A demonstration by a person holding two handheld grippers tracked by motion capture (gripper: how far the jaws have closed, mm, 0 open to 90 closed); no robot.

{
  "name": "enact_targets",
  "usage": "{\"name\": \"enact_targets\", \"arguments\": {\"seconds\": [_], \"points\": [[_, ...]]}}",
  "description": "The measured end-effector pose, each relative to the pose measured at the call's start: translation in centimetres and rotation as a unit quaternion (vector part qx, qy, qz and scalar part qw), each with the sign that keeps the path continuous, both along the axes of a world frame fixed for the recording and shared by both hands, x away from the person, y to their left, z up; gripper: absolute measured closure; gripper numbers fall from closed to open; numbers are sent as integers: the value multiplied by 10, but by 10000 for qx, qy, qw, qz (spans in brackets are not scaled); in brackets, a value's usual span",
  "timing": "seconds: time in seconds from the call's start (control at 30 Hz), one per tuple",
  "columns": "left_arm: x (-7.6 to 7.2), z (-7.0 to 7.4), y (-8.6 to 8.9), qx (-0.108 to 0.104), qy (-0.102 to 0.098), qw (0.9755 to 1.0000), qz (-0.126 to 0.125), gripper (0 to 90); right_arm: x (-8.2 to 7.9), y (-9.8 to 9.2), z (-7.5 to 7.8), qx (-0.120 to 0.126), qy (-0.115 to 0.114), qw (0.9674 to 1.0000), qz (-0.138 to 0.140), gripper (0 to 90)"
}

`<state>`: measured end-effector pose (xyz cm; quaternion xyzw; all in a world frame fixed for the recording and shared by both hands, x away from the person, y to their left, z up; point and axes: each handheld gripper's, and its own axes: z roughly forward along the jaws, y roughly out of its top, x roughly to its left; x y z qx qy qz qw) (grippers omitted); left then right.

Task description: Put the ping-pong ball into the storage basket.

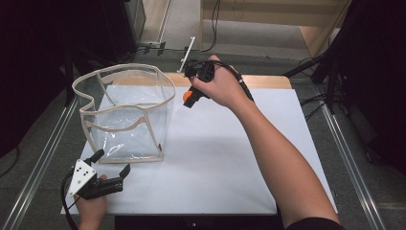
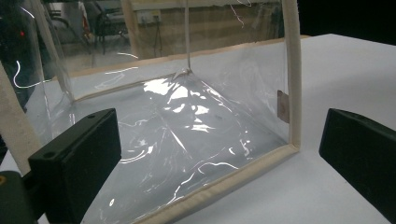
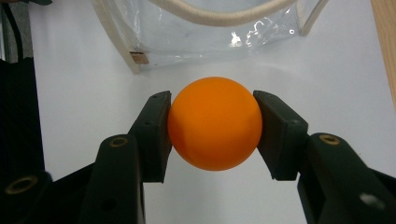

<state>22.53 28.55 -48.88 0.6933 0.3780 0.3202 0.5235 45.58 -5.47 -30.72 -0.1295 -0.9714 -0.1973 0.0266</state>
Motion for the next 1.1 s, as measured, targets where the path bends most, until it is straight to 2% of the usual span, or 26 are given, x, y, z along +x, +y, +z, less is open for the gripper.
{"name": "enact_targets", "arguments": {"seconds": [0.43,0.87,1.1], "points": [[0,0,0,-22,4,10000,-2,0,1,11,14,-64,2,10000,72,477],[0,0,1,-31,-4,10000,-11,0,3,22,29,-6,-58,9999,142,477],[0,0,1,-33,-6,10000,-8,0,4,29,33,-36,-64,9998,183,477]]}}
